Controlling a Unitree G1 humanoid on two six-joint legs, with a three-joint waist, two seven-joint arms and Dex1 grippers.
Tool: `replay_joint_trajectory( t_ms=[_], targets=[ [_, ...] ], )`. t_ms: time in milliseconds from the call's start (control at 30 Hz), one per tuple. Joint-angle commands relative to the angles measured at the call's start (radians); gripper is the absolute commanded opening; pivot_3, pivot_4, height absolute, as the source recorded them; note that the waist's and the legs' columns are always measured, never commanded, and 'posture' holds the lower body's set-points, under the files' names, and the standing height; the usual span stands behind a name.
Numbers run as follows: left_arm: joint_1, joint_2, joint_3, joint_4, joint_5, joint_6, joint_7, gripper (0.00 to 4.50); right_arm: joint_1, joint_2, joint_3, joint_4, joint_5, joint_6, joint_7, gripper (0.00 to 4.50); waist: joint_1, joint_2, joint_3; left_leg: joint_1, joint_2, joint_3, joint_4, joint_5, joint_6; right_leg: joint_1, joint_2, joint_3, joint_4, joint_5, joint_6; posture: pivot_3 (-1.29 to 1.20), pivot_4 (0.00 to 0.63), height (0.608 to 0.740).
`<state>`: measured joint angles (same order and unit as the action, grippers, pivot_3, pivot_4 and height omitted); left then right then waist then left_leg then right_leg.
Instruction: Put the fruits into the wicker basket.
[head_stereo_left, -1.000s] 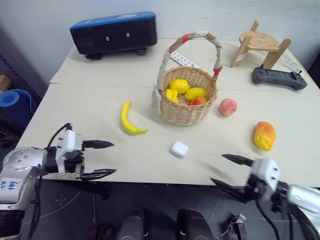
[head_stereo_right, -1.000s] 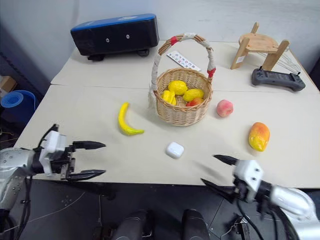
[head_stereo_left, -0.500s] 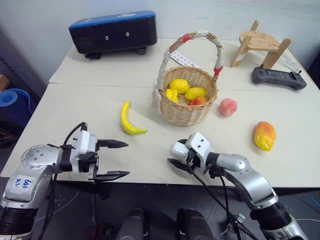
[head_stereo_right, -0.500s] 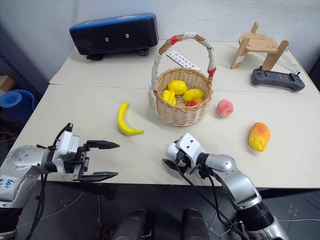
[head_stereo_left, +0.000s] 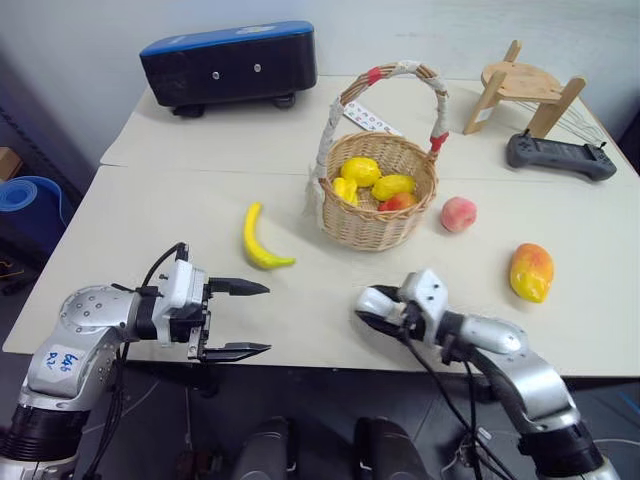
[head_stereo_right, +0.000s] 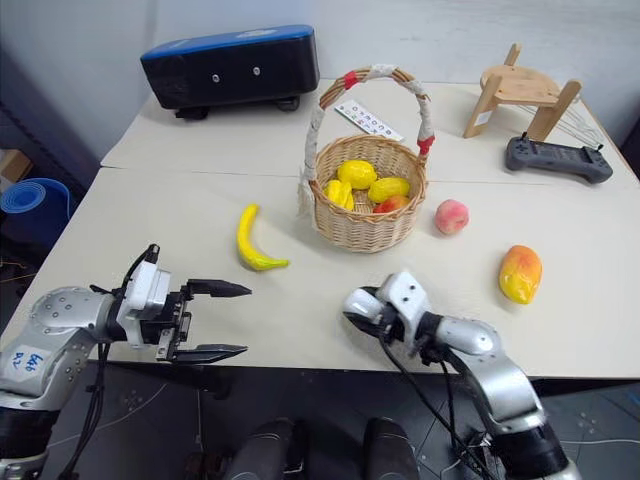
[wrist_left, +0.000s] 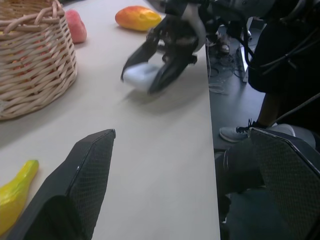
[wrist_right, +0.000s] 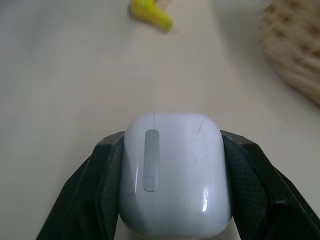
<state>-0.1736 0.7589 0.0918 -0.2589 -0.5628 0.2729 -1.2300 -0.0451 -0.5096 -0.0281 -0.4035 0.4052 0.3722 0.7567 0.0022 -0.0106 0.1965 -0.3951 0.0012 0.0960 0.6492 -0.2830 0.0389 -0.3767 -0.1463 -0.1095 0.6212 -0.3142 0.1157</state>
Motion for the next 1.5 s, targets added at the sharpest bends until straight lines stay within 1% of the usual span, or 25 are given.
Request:
replay_joint_trajectory(
  t_ms=[33, 133, 200, 267, 300, 400, 500, 633, 733, 800, 867, 933, 967, 1000, 1133, 1233, 1333, 1367, 1433, 1500],
  targets=[
    [-0.037, -0.026, 0.005, -0.031, -0.048, 0.034, 0.034, 4.50, 0.088, -0.047, -0.307, -0.125, 0.197, 0.026, -0.009, 2.35, 0.003, 0.000, 0.000, 0.000, 0.000, -0.001, 0.000, 0.000, 0.000, 0.001, 0.000, 0.000, 0.000, 0.000, 0.000, 0.00, 0.150, 0.740],
    [-0.065, -0.052, -0.003, -0.034, -0.059, 0.054, 0.055, 4.50, 0.187, -0.126, -0.571, -0.080, 0.249, 0.046, -0.004, 2.35, 0.015, 0.000, 0.000, 0.000, 0.000, 0.000, 0.000, 0.000, 0.001, 0.002, 0.000, 0.001, -0.001, 0.000, 0.000, 0.00, 0.150, 0.740],
    [-0.082, -0.071, -0.007, -0.032, -0.065, 0.066, 0.071, 4.50, 0.221, -0.174, -0.711, 0.022, 0.235, 0.015, 0.005, 2.35, 0.021, 0.000, 0.000, 0.001, 0.000, 0.000, 0.000, -0.001, 0.001, 0.002, 0.000, 0.002, -0.001, 0.000, 0.000, 0.00, 0.150, 0.740],
    [-0.096, -0.088, -0.012, -0.029, -0.067, 0.073, 0.083, 4.50, 0.218, -0.203, -0.799, 0.144, 0.222, -0.014, -0.007, 2.35, 0.022, 0.000, 0.000, 0.002, -0.001, 0.001, 0.000, -0.001, 0.002, 0.002, 0.000, 0.002, -0.001, 0.000, 0.000, 0.00, 0.150, 0.740],
    [-0.104, -0.098, -0.017, -0.026, -0.064, 0.076, 0.088, 4.50, 0.206, -0.224, -0.820, 0.247, 0.179, -0.063, -0.017, 2.35, 0.021, 0.000, 0.000, 0.002, -0.001, 0.002, 0.000, 0.000, 0.002, 0.002, 0.000, 0.001, -0.002, 0.000, 0.000, 0.00, 0.150, 0.740],
    [-0.126, -0.116, -0.030, -0.016, -0.054, 0.076, 0.093, 4.50, 0.150, -0.301, -0.791, 0.562, 0.031, -0.194, -0.065, 2.35, 0.019, 0.000, 0.000, 0.005, 0.000, 0.006, 0.000, -0.001, 0.002, 0.002, 0.001, 0.001, -0.004, 0.000, 0.000, 0.00, 0.150, 0.740],
    [-0.140, -0.124, -0.033, -0.005, -0.049, 0.076, 0.097, 4.50, 0.034, -0.345, -0.727, 0.811, -0.040, -0.268, -0.117, 2.35, 0.010, 0.000, 0.000, 0.006, 0.000, 0.008, 0.000, -0.001, 0.002, 0.002, 0.001, 0.002, -0.003, 0.000, 0.000, 0.00, 0.150, 0.740],
    [-0.146, -0.126, -0.045, 0.011, -0.027, 0.063, 0.099, 4.50, -0.136, -0.344, -0.633, 1.050, -0.100, -0.319, -0.166, 2.35, -0.013, 0.003, 0.000, 0.006, 0.001, 0.009, -0.001, 0.000, 0.002, 0.001, 0.001, 0.003, -0.002, 0.000, 0.000, 0.00, 0.150, 0.740],
    [-0.161, -0.128, -0.040, 0.028, -0.023, 0.059, 0.106, 4.50, -0.207, -0.340, -0.599, 1.148, -0.107, -0.348, -0.172, 2.35, -0.014, 0.005, 0.000, 0.006, 0.001, 0.010, 0.000, 0.001, 0.002, 0.001, 0.002, 0.003, -0.002, 0.000, 0.000, 0.00, 0.150, 0.740],
    [-0.165, -0.124, -0.042, 0.035, -0.018, 0.055, 0.102, 4.50, -0.245, -0.338, -0.587, 1.203, -0.105, -0.355, -0.184, 3.09, -0.014, 0.006, 0.000, 0.006, 0.001, 0.009, 0.000, 0.001, 0.002, 0.001, 0.001, 0.003, -0.002, 0.000, 0.000, 0.00, 0.150, 0.740],
    [-0.171, -0.119, -0.041, 0.045, -0.012, 0.048, 0.098, 4.50, -0.255, -0.342, -0.574, 1.228, -0.108, -0.370, -0.183, 3.73, -0.007, 0.006, 0.000, 0.006, 0.001, 0.009, 0.001, 0.002, 0.003, 0.002, 0.001, 0.003, -0.001, 0.000, 0.001, 0.00, 0.150, 0.740],
    [-0.175, -0.114, -0.034, 0.059, -0.003, 0.039, 0.100, 4.50, -0.237, -0.353, -0.574, 1.215, -0.106, -0.393, -0.169, 4.43, -0.001, 0.006, 0.000, 0.006, 0.001, 0.009, 0.001, 0.002, 0.003, 0.002, 0.001, 0.002, -0.002, 0.000, 0.001, 0.00, 0.150, 0.740],
    [-0.175, -0.111, -0.030, 0.065, 0.000, 0.034, 0.101, 4.50, -0.227, -0.357, -0.579, 1.203, -0.102, -0.403, -0.162, 4.47, -0.001, 0.006, 0.000, 0.005, 0.000, 0.008, 0.001, 0.002, 0.003, 0.002, 0.000, 0.003, -0.003, 0.000, 0.001, 0.00, 0.150, 0.740],
    [-0.174, -0.108, -0.024, 0.072, 0.001, 0.029, 0.103, 4.50, -0.215, -0.359, -0.587, 1.185, -0.095, -0.418, -0.151, 4.47, -0.001, 0.006, 0.000, 0.005, 0.000, 0.008, 0.001, 0.002, 0.003, 0.002, 0.000, 0.003, -0.003, 0.000, 0.001, 0.00, 0.150, 0.740],
    [-0.135, -0.063, 0.048, 0.137, 0.023, -0.007, 0.114, 4.50, -0.085, -0.353, -0.631, 0.928, -0.006, -0.472, 0.007, 4.47, -0.005, 0.007, 0.001, 0.005, 0.001, 0.008, 0.000, 0.001, 0.002, 0.002, -0.001, 0.003, -0.004, 0.000, 0.001, 0.00, 0.150, 0.740],
    [-0.069, -0.014, 0.146, 0.210, 0.049, -0.043, 0.143, 4.50, 0.049, -0.316, -0.625, 0.630, 0.096, -0.434, 0.128, 4.47, -0.015, 0.008, 0.000, 0.006, 0.004, 0.009, -0.002, 0.000, 0.000, 0.002, 0.000, 0.003, -0.003, 0.000, 0.001, 0.00, 0.150, 0.740],
    [0.012, 0.033, 0.241, 0.287, 0.071, -0.079, 0.157, 4.50, 0.156, -0.286, -0.592, 0.384, 0.162, -0.379, 0.173, 4.47, -0.025, 0.008, 0.000, 0.007, 0.008, 0.009, -0.002, -0.001, -0.002, 0.002, 0.001, 0.002, -0.003, 0.000, 0.000, 0.00, 0.150, 0.740],
    [0.043, 0.050, 0.281, 0.325, 0.073, -0.086, 0.161, 4.50, 0.186, -0.269, -0.571, 0.307, 0.173, -0.384, 0.186, 4.47, -0.026, 0.007, 0.000, 0.007, 0.009, 0.009, -0.002, -0.003, -0.002, 0.002, 0.001, 0.002, -0.003, 0.000, 0.000, 0.00, 0.150, 0.740],
    [0.105, 0.082, 0.357, 0.404, 0.079, -0.096, 0.172, 4.50, 0.253, -0.251, -0.507, 0.165, 0.190, -0.410, 0.261, 4.47, -0.026, 0.007, 0.000, 0.007, 0.009, 0.009, -0.002, -0.004, -0.002, 0.001, 0.000, 0.003, -0.003, 0.000, -0.001, 0.00, 0.150, 0.740],
    [0.146, 0.100, 0.413, 0.454, 0.077, -0.083, 0.197, 4.50, 0.284, -0.223, -0.454, 0.077, 0.199, -0.428, 0.288, 4.47, -0.026, 0.007, 0.000, 0.006, 0.009, 0.009, -0.002, -0.006, -0.002, 0.001, -0.001, 0.002, -0.003, 0.000, -0.001, 0.00, 0.150, 0.740]
  ],
)
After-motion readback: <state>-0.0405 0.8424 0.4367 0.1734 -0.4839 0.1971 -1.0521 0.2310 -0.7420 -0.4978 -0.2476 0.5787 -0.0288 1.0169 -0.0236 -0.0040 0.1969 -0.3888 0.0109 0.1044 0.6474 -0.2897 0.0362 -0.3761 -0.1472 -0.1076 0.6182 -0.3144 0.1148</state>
